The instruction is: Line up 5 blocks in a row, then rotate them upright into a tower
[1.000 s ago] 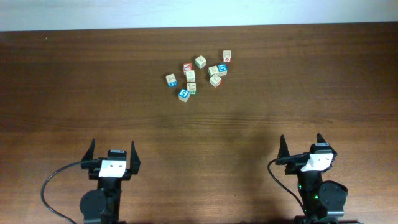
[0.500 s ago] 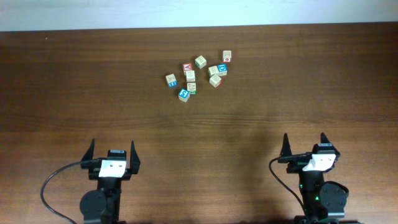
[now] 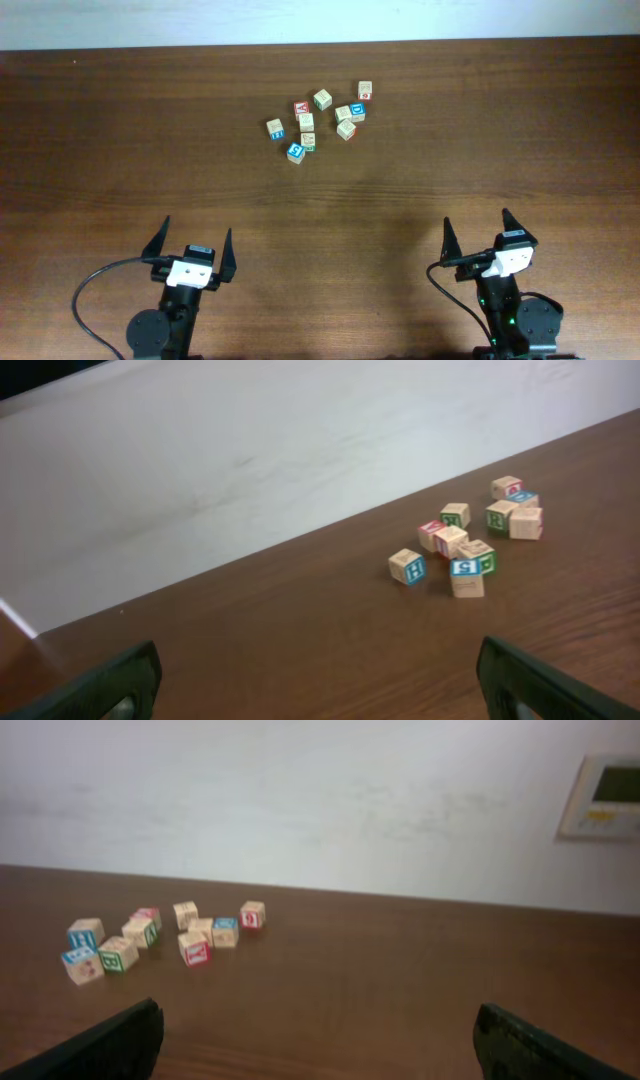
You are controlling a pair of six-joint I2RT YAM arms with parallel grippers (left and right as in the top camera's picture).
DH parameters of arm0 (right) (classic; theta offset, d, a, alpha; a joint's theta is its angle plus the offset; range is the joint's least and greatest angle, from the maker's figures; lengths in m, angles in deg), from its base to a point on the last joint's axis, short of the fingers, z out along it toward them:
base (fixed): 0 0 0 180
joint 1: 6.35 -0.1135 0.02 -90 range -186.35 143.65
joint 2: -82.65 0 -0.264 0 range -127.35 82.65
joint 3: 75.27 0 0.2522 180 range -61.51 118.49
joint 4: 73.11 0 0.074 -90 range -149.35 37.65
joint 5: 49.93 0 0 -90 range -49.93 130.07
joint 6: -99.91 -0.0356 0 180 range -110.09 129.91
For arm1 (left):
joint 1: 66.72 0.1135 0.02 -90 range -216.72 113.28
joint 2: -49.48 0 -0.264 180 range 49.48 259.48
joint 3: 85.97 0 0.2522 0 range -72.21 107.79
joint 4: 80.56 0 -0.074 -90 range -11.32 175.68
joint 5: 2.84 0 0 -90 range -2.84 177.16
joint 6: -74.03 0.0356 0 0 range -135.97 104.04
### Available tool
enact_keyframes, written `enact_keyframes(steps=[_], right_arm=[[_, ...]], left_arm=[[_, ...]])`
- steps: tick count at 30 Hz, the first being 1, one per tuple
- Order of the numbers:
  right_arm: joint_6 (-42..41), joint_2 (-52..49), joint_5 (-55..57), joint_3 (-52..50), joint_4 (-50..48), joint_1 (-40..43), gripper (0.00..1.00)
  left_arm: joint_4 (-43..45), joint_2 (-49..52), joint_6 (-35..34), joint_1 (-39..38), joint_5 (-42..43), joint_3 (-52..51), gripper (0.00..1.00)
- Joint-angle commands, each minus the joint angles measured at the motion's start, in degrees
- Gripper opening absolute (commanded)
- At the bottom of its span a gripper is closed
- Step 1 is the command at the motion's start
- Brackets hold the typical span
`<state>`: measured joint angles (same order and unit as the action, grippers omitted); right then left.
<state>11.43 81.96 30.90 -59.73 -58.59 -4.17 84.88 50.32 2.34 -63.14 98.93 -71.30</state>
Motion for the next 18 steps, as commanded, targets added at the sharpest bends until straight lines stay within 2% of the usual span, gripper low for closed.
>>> enact_keyframes(steps=[1,7,13,18], right_arm=[[0.0,-0.42,-1.86,4.59,-0.57,0.48,0.98],[0.09,-6.01,-3.34,10.91,-0.57,0.48,0.98],[1.7,-18.51,-7.26,21.14,1.09,0.48,0.98],[1.73,-30.01,-11.3,31.32,7.08,0.48,0.98]], left_arm=[[0.11,0.15,0.63,0.35,2.64,1.11,0.99],[0.13,3.91,0.66,0.35,6.8,4.42,0.99],[-0.22,12.39,0.66,0.35,8.92,12.0,0.99],[-3.43,21.31,0.66,0.35,10.16,20.09,0.99]])
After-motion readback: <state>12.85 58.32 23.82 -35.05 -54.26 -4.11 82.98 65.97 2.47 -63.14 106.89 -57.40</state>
